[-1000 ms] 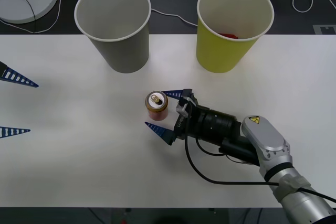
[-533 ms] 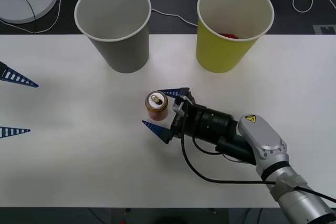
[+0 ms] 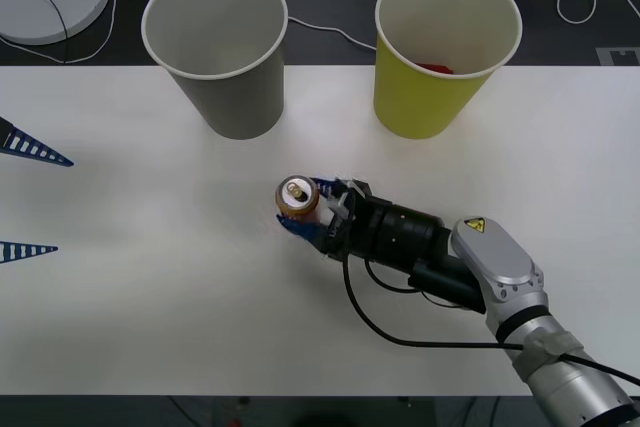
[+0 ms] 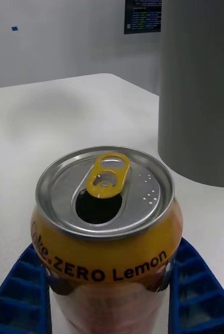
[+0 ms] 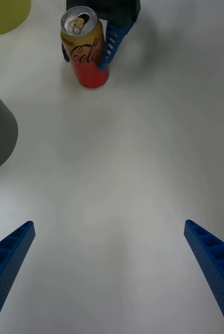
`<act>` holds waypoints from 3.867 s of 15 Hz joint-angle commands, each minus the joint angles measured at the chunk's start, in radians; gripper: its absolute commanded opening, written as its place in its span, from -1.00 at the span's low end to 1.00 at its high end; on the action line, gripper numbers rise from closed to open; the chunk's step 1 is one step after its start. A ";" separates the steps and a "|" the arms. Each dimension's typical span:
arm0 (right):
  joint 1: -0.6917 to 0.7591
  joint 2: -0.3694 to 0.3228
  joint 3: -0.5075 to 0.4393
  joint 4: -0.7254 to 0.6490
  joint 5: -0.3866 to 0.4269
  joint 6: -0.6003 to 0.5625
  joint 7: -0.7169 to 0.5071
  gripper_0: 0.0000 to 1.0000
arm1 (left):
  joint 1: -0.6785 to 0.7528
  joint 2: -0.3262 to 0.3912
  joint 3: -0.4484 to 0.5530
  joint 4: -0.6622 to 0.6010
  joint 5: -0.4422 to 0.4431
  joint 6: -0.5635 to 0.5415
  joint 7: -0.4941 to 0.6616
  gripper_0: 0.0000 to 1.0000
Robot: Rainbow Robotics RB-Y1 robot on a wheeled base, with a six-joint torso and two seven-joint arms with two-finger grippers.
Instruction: Put the can into the green bin and the plastic bottle into the gray bin
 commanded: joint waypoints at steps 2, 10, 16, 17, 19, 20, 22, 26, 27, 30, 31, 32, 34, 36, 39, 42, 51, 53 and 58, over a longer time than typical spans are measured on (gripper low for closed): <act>-0.010 -0.006 0.010 -0.002 0.000 -0.004 -0.009 -1.00 | 0.000 0.000 0.000 0.000 0.000 0.000 0.000 1.00; 0.043 -0.156 0.020 -0.225 0.140 -0.067 -0.256 -1.00 | 0.000 0.000 0.000 0.000 0.000 0.000 0.000 1.00; 0.226 -0.350 0.001 -0.676 0.471 -0.073 -0.776 -1.00 | 0.000 0.000 0.000 0.000 0.000 0.000 0.000 1.00; 0.246 -0.382 -0.008 -0.726 0.493 -0.089 -0.838 -1.00 | 0.000 0.000 0.000 0.000 0.000 0.000 0.000 1.00; 0.266 -0.425 -0.053 -0.792 0.519 -0.156 -0.925 -1.00 | 0.000 0.000 0.000 0.000 0.000 0.000 0.000 1.00; 0.269 -0.449 -0.091 -0.831 0.525 -0.221 -0.977 -1.00 | 0.000 0.000 0.000 0.000 0.000 0.000 0.000 1.00; 0.275 -0.494 -0.163 -0.903 0.553 -0.311 -1.071 -1.00 | 0.000 0.000 0.000 0.000 0.000 0.000 0.000 1.00; 0.300 -0.592 -0.303 -1.022 0.566 -0.451 -1.246 -1.00 | 0.000 0.000 0.000 0.000 0.000 0.000 0.000 1.00; 0.300 -0.615 -0.326 -1.038 0.565 -0.471 -1.281 -1.00 | 0.000 0.000 0.000 0.000 0.000 0.000 0.000 1.00; 0.300 -0.712 -0.405 -1.063 0.499 -0.526 -1.388 -1.00 | 0.000 0.000 0.000 0.000 0.000 0.000 0.000 1.00; 0.300 -0.742 -0.433 -1.063 0.471 -0.541 -1.410 -1.00 | 0.000 0.000 0.000 0.000 0.000 0.000 0.000 1.00; 0.300 -0.775 -0.464 -1.063 0.442 -0.555 -1.437 -1.00 | 0.000 0.000 0.000 0.000 0.000 0.000 0.000 1.00; 0.298 -0.853 -0.499 -1.061 0.385 -0.557 -1.497 -1.00 | 0.000 0.000 0.000 0.000 0.000 0.000 0.000 1.00; 0.298 -0.930 -0.534 -1.060 0.335 -0.557 -1.557 -1.00 | 0.000 0.000 0.000 0.000 0.000 0.000 0.000 1.00; 0.286 -1.026 -0.570 -1.060 0.286 -0.557 -1.646 -1.00 | 0.000 0.000 0.000 0.000 0.000 0.000 0.000 1.00; 0.200 -1.084 -0.570 -1.011 0.261 -0.606 -1.698 -1.00 | 0.000 0.000 0.000 0.000 0.000 0.000 0.000 1.00; -0.378 -1.149 -0.227 -0.709 0.250 -0.824 -1.686 -1.00 | 0.000 0.000 0.000 0.000 0.000 0.000 0.000 1.00; -0.493 -1.140 -0.117 -0.638 0.255 -0.824 -1.686 -1.00 | 0.000 0.000 0.000 0.000 0.000 0.000 0.000 1.00; -0.751 -1.038 0.104 -0.410 0.287 -0.824 -1.658 -1.00 | 0.000 0.000 0.000 0.000 0.000 0.000 0.000 1.00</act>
